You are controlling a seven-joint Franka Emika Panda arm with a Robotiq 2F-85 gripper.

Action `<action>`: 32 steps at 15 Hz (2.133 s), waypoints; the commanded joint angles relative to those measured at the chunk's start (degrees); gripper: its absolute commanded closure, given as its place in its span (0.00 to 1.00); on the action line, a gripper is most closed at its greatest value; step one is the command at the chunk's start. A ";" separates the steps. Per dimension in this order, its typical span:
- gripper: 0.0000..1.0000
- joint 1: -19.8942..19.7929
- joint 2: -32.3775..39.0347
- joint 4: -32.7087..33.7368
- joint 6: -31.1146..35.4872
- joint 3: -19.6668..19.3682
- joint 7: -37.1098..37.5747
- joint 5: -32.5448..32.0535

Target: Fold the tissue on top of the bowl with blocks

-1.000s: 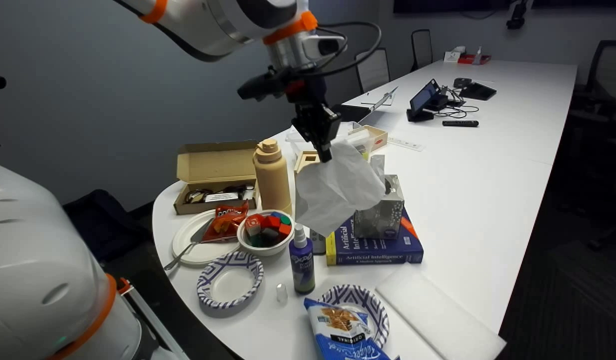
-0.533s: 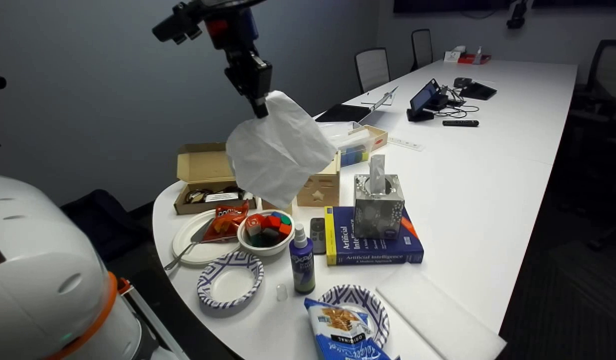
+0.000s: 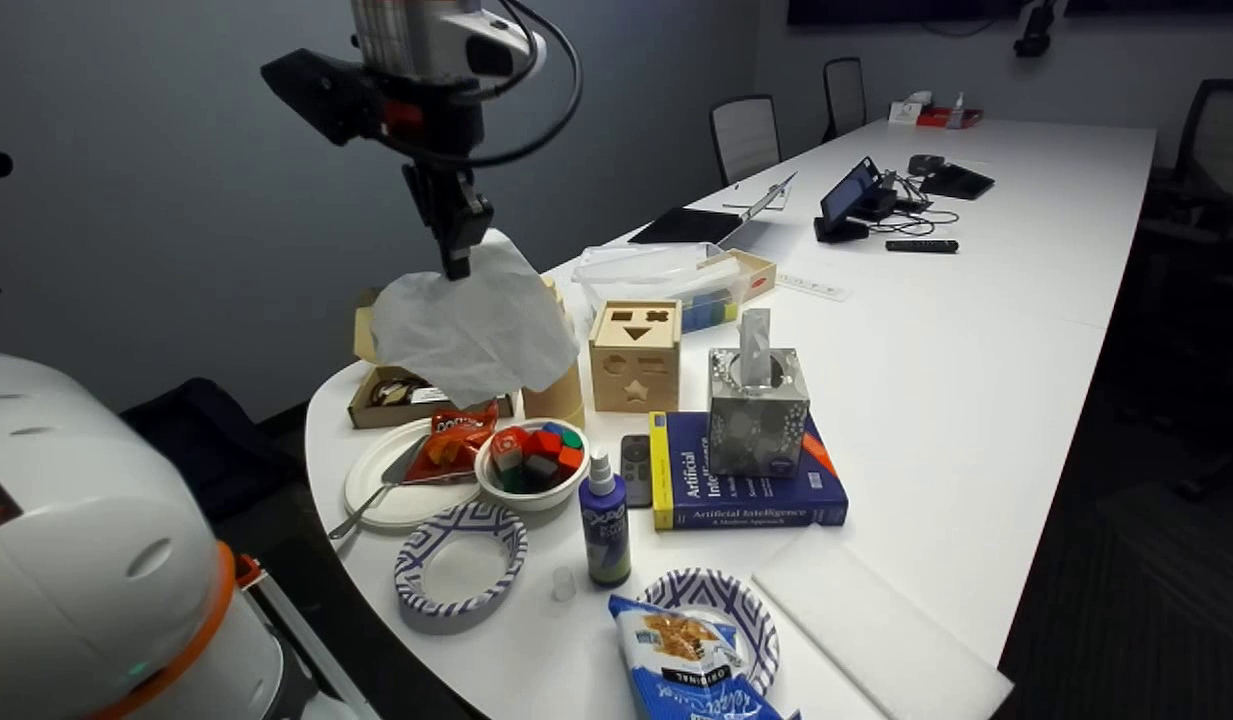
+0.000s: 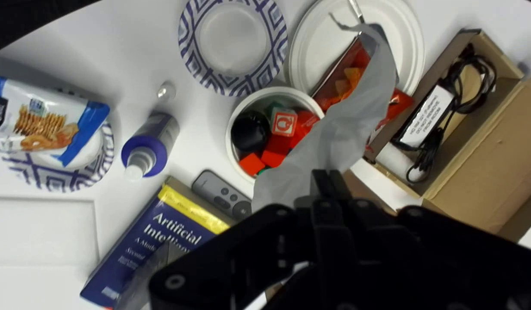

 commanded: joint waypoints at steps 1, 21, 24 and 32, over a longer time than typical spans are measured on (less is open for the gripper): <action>1.00 -0.91 3.93 -3.51 0.51 -3.44 -5.99 5.15; 1.00 1.45 13.82 -6.76 11.94 -10.37 -35.76 35.28; 1.00 0.47 13.48 -6.06 13.52 -10.88 -42.52 42.21; 1.00 -4.52 24.14 -6.17 15.55 -12.59 -54.01 56.19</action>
